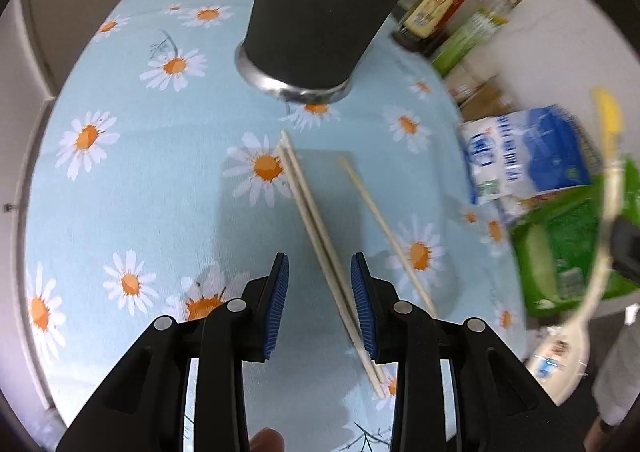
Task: Organize utensils
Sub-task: 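Grasp a wooden chopstick with the left tool while the right tool holds the spoon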
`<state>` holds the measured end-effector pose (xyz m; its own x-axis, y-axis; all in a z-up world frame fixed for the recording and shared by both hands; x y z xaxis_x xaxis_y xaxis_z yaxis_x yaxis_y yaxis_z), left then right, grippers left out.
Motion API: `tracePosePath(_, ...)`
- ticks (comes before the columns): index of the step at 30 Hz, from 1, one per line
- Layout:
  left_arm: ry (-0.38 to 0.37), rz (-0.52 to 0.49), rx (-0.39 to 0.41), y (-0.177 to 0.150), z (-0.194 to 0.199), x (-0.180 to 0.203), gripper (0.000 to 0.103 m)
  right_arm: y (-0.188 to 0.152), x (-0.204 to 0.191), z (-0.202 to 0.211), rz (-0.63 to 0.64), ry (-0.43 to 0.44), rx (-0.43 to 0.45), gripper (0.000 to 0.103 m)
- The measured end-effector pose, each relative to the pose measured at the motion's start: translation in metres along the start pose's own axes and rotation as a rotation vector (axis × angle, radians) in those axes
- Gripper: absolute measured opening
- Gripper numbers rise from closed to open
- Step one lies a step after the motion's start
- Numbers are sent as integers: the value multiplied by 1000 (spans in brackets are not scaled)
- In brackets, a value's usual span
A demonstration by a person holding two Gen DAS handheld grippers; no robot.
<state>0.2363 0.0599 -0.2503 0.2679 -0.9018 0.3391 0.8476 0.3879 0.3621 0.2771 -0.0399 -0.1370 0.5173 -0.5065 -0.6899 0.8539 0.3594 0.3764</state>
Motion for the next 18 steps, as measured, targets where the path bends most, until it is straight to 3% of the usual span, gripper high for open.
tracePosePath(3, 85, 17, -19, -1, -8, -2, 31, -2, 7, 9, 12, 20, -13, 5)
tracePosePath(13, 265, 78, -21, 3, -17, -9, 30, -1, 16, 27, 49, 99, -44, 5)
tracePosePath(18, 355, 48, -37, 4, -21, -4, 26, -1, 19, 30, 50, 135, -62, 5)
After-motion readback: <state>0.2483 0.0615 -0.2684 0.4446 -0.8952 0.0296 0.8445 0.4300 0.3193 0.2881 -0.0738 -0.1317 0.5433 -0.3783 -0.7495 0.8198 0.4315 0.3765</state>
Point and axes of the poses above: each gripper's, at about its wrist camera, not at the fingertips, and z roughly against the way its jaws point, x to its right, y to its top, the point moved 9 cm from there along -z, roughly the way its jaws point, and after that the axes turned 1 degree about -x, right-handed, at the moved point
